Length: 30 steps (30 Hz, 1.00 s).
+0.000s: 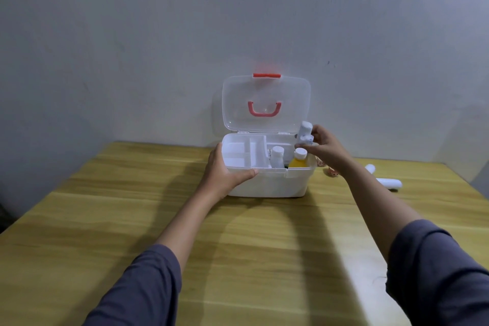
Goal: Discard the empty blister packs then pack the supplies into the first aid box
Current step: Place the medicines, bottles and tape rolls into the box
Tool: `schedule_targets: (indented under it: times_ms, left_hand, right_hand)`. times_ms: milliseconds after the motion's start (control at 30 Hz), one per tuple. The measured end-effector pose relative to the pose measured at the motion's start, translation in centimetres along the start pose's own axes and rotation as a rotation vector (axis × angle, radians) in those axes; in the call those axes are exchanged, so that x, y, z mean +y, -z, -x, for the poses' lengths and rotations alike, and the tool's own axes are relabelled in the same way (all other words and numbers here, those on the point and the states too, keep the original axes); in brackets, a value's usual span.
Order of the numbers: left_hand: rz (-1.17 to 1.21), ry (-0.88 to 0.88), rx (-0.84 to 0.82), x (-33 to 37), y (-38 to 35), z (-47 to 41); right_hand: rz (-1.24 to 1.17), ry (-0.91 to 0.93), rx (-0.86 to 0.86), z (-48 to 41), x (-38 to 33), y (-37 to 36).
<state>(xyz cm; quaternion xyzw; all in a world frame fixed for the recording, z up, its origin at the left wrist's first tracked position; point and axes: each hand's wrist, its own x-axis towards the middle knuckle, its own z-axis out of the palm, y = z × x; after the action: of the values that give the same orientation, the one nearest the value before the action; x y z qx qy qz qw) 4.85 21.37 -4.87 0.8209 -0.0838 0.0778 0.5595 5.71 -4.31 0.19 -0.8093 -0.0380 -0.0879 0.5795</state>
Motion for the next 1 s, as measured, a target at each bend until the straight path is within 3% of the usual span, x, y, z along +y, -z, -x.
schedule_targets:
  times_ms: [133, 533, 700, 900, 1000]
  left_hand:
    - [0.008, 0.002, 0.0, 0.0, 0.0, 0.0]
    - [0.001, 0.0, 0.015, 0.0, -0.1, 0.0]
    - [0.022, -0.016, 0.043, -0.4, -0.3, -0.2]
    - [0.04, -0.039, 0.053, -0.1, -0.5, 0.1]
    - [0.037, -0.048, 0.047, -0.1, -0.5, 0.2]
  right_hand:
    - [0.208, -0.004, 0.054, 0.1, -0.3, 0.0]
    - [0.421, 0.098, 0.026, 0.5, -0.4, 0.8]
    - [0.396, 0.104, 0.317, 2.1, 2.7, 4.4]
    - [0.762, -0.363, 0.46, 4.8, 9.4, 8.4]
    - [0.799, -0.503, 0.468, 4.2, 10.4, 7.9]
